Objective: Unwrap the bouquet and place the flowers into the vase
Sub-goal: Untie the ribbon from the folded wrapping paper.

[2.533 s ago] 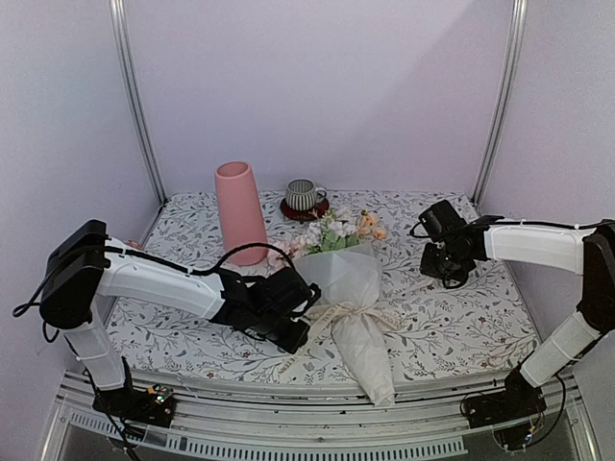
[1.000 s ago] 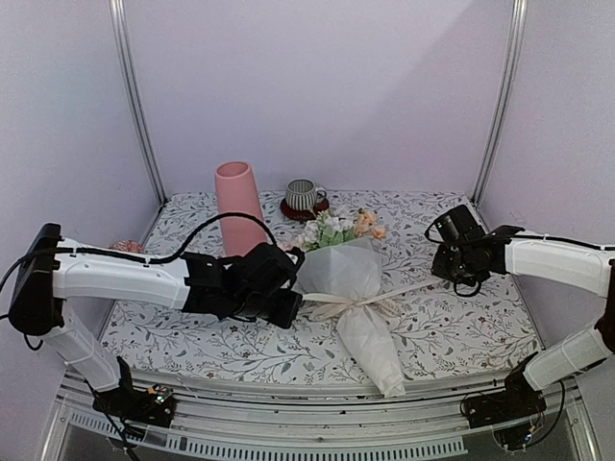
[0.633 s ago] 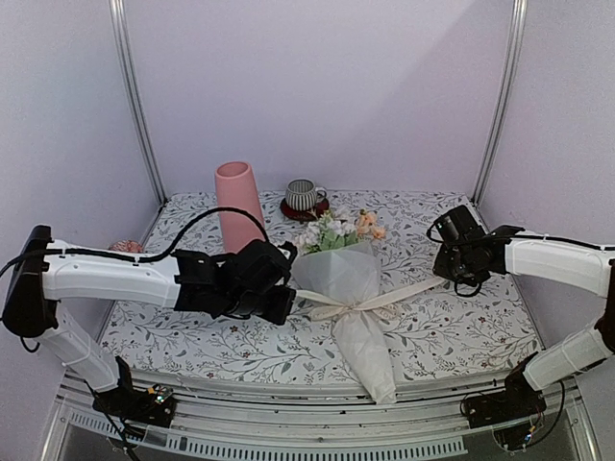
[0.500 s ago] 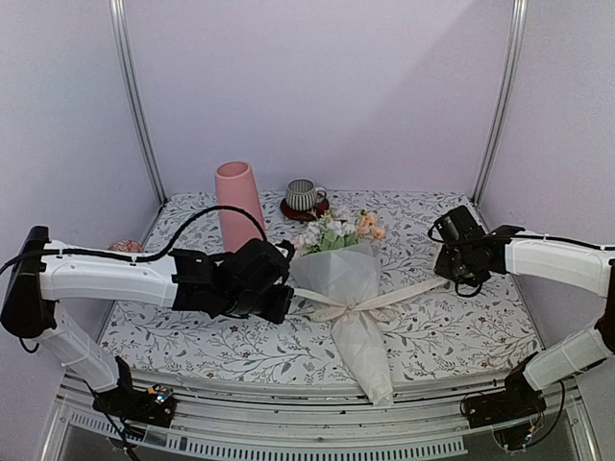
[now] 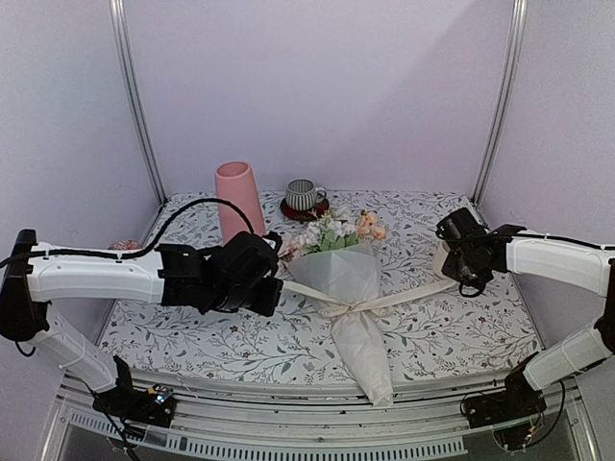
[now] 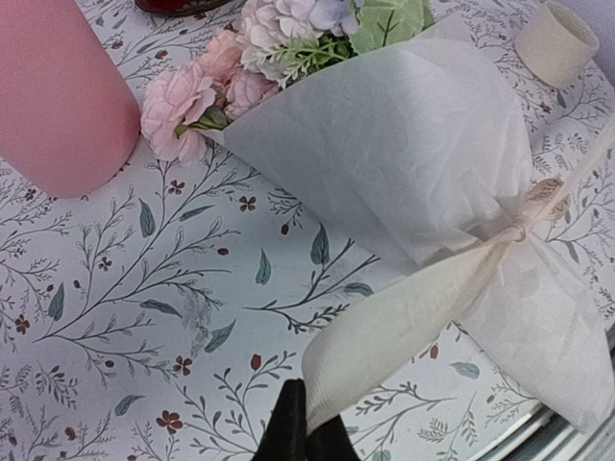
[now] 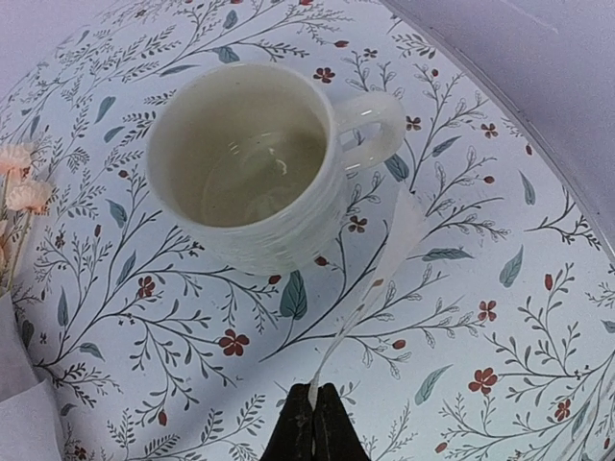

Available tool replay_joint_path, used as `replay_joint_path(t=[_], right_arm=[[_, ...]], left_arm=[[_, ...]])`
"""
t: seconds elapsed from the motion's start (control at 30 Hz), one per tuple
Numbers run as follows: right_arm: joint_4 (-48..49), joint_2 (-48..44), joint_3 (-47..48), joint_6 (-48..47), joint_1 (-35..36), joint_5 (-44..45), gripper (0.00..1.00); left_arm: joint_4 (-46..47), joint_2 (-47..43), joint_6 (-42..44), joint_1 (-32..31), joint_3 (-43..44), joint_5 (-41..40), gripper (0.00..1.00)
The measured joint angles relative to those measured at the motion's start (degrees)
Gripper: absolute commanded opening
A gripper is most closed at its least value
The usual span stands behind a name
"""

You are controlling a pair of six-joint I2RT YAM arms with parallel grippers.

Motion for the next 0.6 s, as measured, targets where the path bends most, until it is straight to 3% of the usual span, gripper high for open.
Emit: replay_joint_path(t=[0.6], right_arm=[[-1.88, -5.97, -2.75, 4.04, -0.52, 4.31, 0.02]], left_arm=[[-2.36, -5.46, -1.42, 1.66, -2.47, -3.13, 0.0]])
